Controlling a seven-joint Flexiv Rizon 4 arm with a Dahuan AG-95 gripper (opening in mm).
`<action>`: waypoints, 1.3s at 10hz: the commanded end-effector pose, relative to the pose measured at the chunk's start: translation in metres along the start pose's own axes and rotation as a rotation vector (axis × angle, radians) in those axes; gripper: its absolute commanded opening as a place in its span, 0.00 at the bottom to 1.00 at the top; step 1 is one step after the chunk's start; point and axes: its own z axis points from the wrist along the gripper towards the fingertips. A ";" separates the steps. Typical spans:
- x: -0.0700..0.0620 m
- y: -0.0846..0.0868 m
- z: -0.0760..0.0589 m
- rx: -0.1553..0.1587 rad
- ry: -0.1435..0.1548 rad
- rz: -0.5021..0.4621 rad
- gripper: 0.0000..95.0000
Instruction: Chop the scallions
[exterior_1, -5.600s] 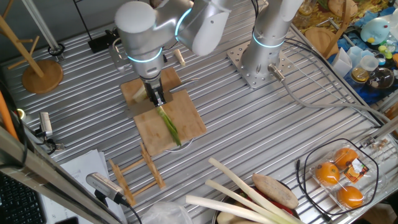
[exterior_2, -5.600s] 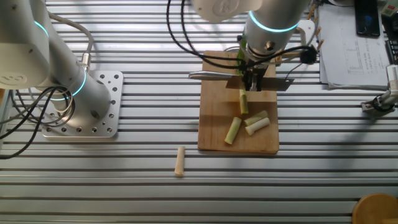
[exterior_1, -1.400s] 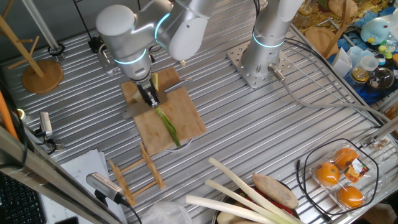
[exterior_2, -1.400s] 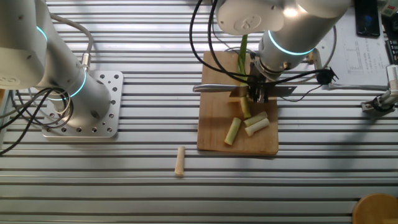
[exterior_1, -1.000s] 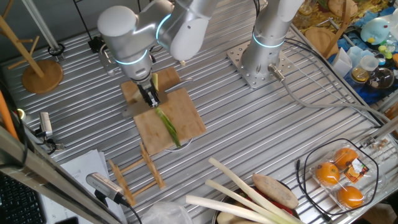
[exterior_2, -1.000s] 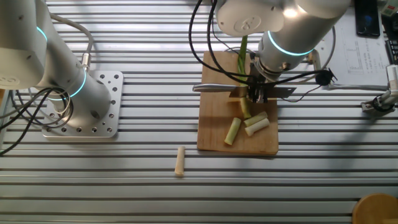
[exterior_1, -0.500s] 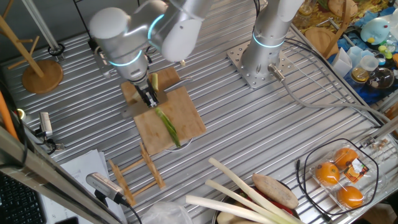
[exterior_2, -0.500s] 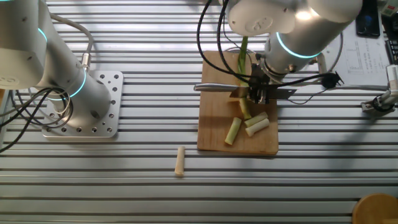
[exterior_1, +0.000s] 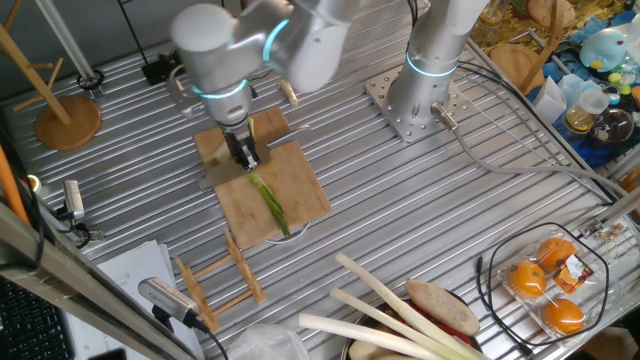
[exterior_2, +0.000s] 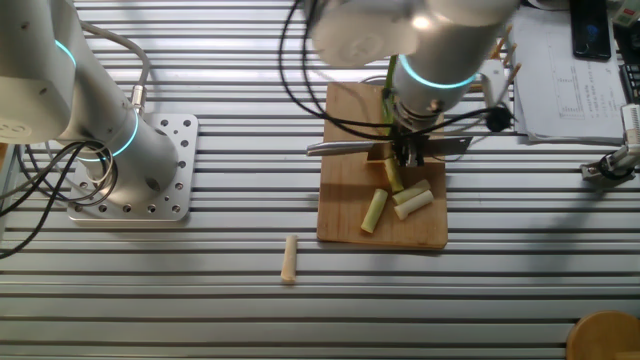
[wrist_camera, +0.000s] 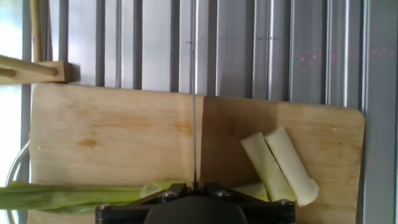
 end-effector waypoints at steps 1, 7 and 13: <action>-0.001 -0.001 0.002 -0.002 -0.009 0.000 0.00; -0.004 0.000 0.000 -0.004 -0.001 0.013 0.00; -0.004 -0.001 0.002 0.002 0.005 0.016 0.00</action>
